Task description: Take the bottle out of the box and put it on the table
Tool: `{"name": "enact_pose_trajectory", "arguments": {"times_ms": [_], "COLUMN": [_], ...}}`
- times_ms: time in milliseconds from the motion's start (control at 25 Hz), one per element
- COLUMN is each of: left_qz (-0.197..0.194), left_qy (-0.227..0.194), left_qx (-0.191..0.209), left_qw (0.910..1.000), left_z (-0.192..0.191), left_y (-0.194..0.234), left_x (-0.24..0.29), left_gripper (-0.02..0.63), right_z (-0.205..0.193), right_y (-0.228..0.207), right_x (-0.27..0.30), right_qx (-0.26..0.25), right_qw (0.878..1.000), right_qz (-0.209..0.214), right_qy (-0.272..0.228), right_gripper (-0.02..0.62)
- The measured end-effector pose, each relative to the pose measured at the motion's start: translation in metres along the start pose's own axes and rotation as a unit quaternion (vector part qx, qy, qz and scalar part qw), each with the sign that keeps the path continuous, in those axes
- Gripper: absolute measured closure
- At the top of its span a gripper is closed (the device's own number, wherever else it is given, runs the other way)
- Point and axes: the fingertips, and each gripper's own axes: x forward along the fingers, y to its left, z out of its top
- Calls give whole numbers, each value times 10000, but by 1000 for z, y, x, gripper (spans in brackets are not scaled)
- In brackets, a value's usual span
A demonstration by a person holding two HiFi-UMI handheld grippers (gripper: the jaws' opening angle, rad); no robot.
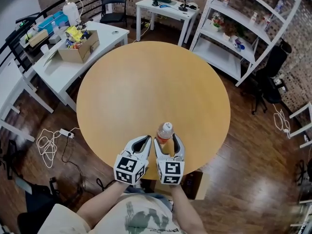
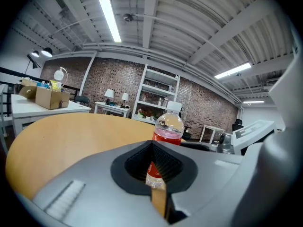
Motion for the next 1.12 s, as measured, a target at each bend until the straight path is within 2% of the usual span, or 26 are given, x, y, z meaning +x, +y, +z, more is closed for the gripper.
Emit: {"name": "enact_pose_trajectory", "arguments": {"times_ms": [200,600,800,1120], "left_qz": [-135,-480,-612,-690], "left_qy": [-53,-265,-346,-393], "left_qx": [-127,-130,-90,-26], "left_qw": [9998,9984,9975,9968], "left_z": [-2,10,14,13], "left_y": [-16,-68,-100,-150], "left_x": [-6,-11,-13,-4], "left_gripper": [606,606,606,606], "right_z": [4,45,61,52], "right_y": [1,-8,-13,-47], "right_x": [-25,-85,-116,-149], "right_qx": [24,76,-7,-5], "right_qw": [10000,9991,9988,9991], "right_qz": [-29,7,52,41], "right_qy": [-28,-409,-497,-419], "right_gripper": [303,427,585,595]}}
